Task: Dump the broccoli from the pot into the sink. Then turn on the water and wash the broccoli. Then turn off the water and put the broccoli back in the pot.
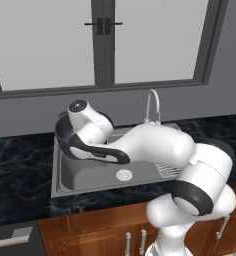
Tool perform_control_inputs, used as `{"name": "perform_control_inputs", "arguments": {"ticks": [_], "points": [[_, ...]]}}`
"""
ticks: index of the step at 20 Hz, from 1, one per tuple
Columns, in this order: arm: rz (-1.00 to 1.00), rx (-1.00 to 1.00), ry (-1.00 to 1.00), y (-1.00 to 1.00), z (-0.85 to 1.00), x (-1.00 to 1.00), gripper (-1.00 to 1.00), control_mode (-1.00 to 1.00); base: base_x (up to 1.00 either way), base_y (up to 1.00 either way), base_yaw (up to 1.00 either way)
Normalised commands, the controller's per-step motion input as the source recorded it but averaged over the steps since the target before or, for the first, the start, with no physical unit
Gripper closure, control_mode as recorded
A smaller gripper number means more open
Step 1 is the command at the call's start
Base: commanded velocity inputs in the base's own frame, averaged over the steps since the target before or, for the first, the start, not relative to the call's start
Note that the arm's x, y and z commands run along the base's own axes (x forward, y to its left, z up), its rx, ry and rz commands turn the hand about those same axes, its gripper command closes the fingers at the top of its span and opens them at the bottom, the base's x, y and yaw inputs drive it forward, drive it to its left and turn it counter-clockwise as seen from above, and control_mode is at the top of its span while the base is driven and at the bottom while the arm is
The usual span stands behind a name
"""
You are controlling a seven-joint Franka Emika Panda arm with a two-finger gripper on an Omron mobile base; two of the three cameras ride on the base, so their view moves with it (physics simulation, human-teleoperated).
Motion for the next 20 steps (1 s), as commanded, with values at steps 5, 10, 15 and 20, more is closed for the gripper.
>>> {"name": "perform_control_inputs", "arguments": {"ticks": [5,10,15,20], "points": [[-0.05,0.0,0.0,-0.49,0.24,0.19,1.0,-1.0,0.0,0.0,0.0],[-0.01,0.0,0.0,-0.34,0.13,0.29,1.0,-1.0,0.0,0.0,0.0],[0.0,0.0,0.0,-0.23,0.03,0.37,1.0,-1.0,0.0,0.0,0.0],[0.0,0.0,-0.01,-0.27,0.12,0.26,1.0,-1.0,0.0,0.0,0.0]]}}
